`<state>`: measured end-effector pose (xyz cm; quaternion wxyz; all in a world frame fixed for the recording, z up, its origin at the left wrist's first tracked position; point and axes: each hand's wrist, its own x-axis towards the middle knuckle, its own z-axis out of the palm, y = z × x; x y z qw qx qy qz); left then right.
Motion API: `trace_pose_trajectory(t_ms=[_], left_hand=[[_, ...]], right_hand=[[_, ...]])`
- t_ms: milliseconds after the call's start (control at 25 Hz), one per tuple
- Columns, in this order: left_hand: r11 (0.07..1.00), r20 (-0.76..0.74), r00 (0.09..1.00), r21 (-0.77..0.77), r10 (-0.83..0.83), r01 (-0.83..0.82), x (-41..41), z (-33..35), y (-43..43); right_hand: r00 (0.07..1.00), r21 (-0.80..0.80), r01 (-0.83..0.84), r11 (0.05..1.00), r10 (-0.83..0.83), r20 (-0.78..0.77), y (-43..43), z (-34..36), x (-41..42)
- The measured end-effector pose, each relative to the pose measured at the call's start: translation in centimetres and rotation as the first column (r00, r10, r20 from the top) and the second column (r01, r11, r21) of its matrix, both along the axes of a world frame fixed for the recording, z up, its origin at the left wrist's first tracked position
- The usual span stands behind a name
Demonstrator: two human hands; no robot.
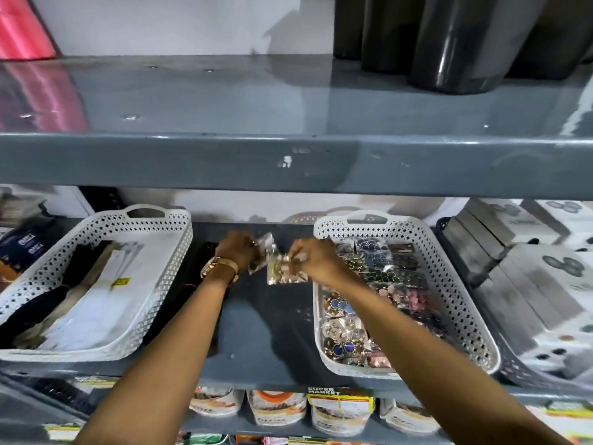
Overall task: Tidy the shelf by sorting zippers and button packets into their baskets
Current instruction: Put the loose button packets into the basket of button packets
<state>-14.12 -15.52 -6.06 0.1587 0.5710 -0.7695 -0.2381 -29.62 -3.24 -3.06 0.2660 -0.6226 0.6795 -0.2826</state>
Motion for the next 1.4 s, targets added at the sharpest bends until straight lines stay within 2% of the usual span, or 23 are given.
trace_pose_trajectory(t_ms=[40,80,120,160,200,240,320,440,520,680,840,920,1000,1080,1120,1160,1200,1280,1320,1400], left_hand=[[1.000,-0.188,0.982,-0.006,-0.023,0.022,-0.5,1.2,0.2],[0.998,-0.392,0.918,-0.020,-0.055,0.051,-1.2,2.1,0.4],[0.995,-0.525,0.845,-0.051,-0.104,0.090,-2.1,3.0,0.6],[0.987,-0.590,0.791,-0.087,-0.160,0.135,-3.3,3.9,1.1],[0.977,-0.588,0.780,-0.124,-0.213,0.172,-4.6,4.7,1.6],[0.962,-0.563,0.779,-0.153,-0.274,0.228,-6.1,5.3,2.1],[0.921,-0.398,0.830,-0.167,-0.390,0.352,-9.0,6.1,3.3],[0.891,-0.016,0.895,-0.108,-0.446,0.442,-12.1,5.2,4.7],[0.888,0.116,0.885,-0.034,-0.452,0.458,-13.3,3.7,5.6],[0.866,0.214,0.840,0.073,-0.498,0.495,-14.0,1.4,6.6],[0.892,0.213,0.881,-0.073,-0.422,0.445,-13.3,0.6,6.1],[0.907,0.080,0.913,-0.108,-0.400,0.407,-12.7,0.6,6.4],[0.939,-0.226,0.911,-0.096,-0.344,0.330,-11.2,0.8,7.4],[0.969,-0.459,0.855,-0.160,-0.241,0.187,-8.8,1.0,8.4],[0.974,-0.497,0.847,-0.201,-0.192,0.103,-7.3,0.8,8.6],[0.979,-0.527,0.840,-0.204,-0.131,0.024,-5.5,0.8,8.6],[0.982,-0.551,0.831,-0.182,-0.069,-0.039,-3.8,0.9,8.5],[0.981,-0.575,0.818,-0.138,0.032,-0.135,-0.4,1.0,7.8],[0.975,-0.568,0.820,-0.134,0.071,-0.177,1.4,1.0,7.2],[0.967,-0.507,0.855,-0.147,0.109,-0.210,4.6,0.7,6.4]], right_hand=[[0.983,-0.019,0.035,0.999,-0.032,0.179,0.3,1.1,-1.5],[0.954,-0.038,0.099,0.994,-0.084,0.287,0.7,2.3,-3.2],[0.931,-0.064,0.166,0.984,-0.135,0.338,1.0,3.2,-5.1],[0.922,-0.092,0.224,0.970,-0.180,0.343,1.3,4.0,-7.1],[0.923,-0.104,0.270,0.957,-0.227,0.310,1.7,4.7,-9.0],[0.924,-0.093,0.317,0.944,-0.286,0.253,2.0,5.1,-10.9],[0.918,-0.018,0.380,0.925,-0.375,0.130,2.5,5.0,-14.1],[0.936,0.135,0.348,0.928,-0.351,-0.004,3.1,2.8,-16.1],[0.944,0.206,0.326,0.923,-0.308,-0.117,3.2,0.6,-16.3],[0.954,0.300,0.296,0.907,-0.268,-0.130,3.6,-1.3,-15.5],[0.939,0.272,0.336,0.902,-0.297,-0.174,3.5,-1.9,-15.0],[0.908,0.188,0.395,0.899,-0.351,-0.230,3.4,-2.0,-14.9],[0.870,0.110,0.437,0.893,-0.388,-0.305,3.6,-1.5,-14.4],[0.850,0.040,0.439,0.897,-0.401,-0.343,3.7,-0.1,-13.1],[0.871,-0.005,0.406,0.914,-0.388,-0.301,3.6,0.8,-11.8],[0.913,-0.057,0.356,0.933,-0.360,-0.194,3.3,1.6,-9.9],[0.948,-0.112,0.314,0.943,-0.318,-0.022,3.1,2.4,-7.9],[0.918,-0.170,0.244,0.955,-0.172,0.357,2.3,3.5,-2.9],[0.875,-0.159,0.206,0.966,-0.109,0.471,1.6,3.6,-0.2],[0.859,-0.116,0.140,0.983,-0.062,0.509,0.0,3.0,4.4]])
